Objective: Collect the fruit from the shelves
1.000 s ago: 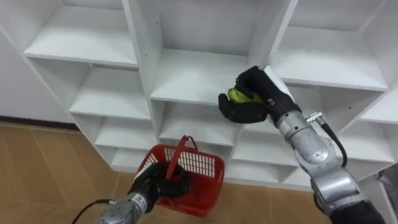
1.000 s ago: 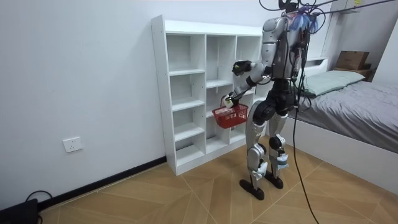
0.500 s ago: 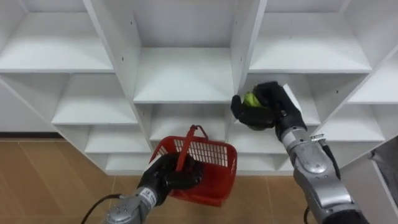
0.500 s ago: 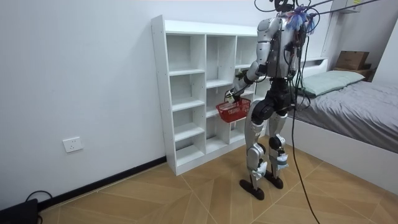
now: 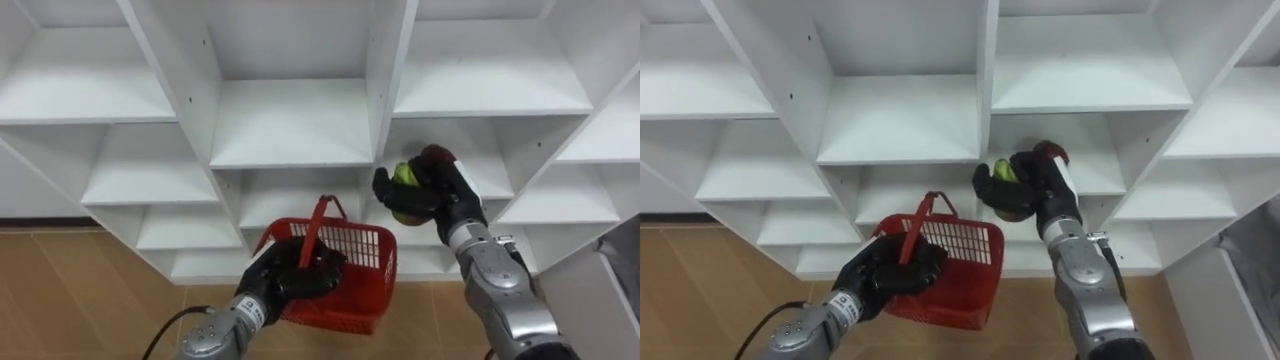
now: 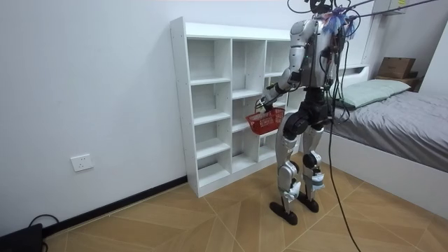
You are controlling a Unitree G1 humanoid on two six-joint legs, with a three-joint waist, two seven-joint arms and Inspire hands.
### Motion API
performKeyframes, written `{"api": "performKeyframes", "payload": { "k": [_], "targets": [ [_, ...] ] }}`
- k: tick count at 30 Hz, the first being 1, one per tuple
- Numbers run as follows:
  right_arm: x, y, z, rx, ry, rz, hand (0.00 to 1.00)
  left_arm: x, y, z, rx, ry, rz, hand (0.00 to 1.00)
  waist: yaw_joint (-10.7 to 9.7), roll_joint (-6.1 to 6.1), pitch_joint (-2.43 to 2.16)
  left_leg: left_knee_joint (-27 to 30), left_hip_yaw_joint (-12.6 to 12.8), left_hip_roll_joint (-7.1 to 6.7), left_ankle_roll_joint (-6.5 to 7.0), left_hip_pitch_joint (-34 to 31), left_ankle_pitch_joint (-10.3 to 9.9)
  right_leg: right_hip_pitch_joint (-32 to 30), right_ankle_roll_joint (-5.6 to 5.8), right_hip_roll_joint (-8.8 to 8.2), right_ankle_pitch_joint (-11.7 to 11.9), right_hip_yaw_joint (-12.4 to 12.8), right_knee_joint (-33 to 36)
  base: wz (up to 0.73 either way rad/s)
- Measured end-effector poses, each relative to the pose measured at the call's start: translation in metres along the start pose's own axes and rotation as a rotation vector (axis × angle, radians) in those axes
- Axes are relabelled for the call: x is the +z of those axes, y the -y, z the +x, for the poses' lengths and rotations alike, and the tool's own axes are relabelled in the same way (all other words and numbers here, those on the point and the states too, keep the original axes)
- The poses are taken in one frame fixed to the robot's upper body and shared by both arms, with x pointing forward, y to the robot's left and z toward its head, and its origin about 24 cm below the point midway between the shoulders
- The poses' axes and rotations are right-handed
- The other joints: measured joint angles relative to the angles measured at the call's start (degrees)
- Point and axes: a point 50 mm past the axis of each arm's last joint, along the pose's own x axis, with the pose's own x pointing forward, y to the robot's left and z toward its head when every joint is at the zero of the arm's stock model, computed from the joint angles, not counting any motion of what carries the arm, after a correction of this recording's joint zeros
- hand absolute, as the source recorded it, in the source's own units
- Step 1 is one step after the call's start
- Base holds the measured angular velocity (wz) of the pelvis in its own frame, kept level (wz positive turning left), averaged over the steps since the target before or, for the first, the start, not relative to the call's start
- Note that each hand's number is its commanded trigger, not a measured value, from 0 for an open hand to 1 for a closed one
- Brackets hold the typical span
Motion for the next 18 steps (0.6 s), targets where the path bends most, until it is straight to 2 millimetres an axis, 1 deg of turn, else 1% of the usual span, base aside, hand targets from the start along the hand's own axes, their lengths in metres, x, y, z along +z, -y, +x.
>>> {"api": "performKeyframes", "payload": {
  "k": [4, 9, 14, 18],
  "targets": [
    [-0.006, -0.009, -0.001, 0.033, -0.028, 0.016, 1.00, -0.001, 0.004, 0.001, -0.024, -0.003, 0.001, 1.00, 0.07, 0.09, 0.06, -0.07, 0.17, 0.00, -0.01, 0.02, 0.01, -0.08, -0.07, 0.16, -0.03, 0.96, -0.01, -0.01],
    [-0.008, -0.016, -0.002, 0.063, -0.038, 0.039, 1.00, 0.000, 0.007, 0.002, -0.038, -0.001, 0.001, 1.00, 0.15, 0.08, 0.07, -0.14, 0.31, 0.00, -0.01, -0.06, 0.00, -0.21, -0.08, 0.19, -0.05, 1.20, -0.13, 0.00],
    [-0.009, -0.019, -0.001, 0.063, -0.039, 0.080, 1.00, 0.004, 0.010, 0.005, -0.056, 0.009, 0.003, 1.00, 0.42, 0.06, 0.08, -0.14, 0.47, 0.02, -0.01, -0.60, 0.00, -0.92, -0.08, 0.18, -0.05, 1.31, 0.02, -0.01],
    [-0.011, -0.022, -0.002, 0.068, -0.051, 0.078, 1.00, 0.005, 0.011, 0.006, -0.060, 0.012, 0.002, 1.00, 0.66, -0.12, 0.26, -0.58, 0.76, 0.05, -0.01, -0.50, 0.00, -1.07, -0.08, 0.18, -0.05, 1.26, -0.06, -0.04]
  ]
}}
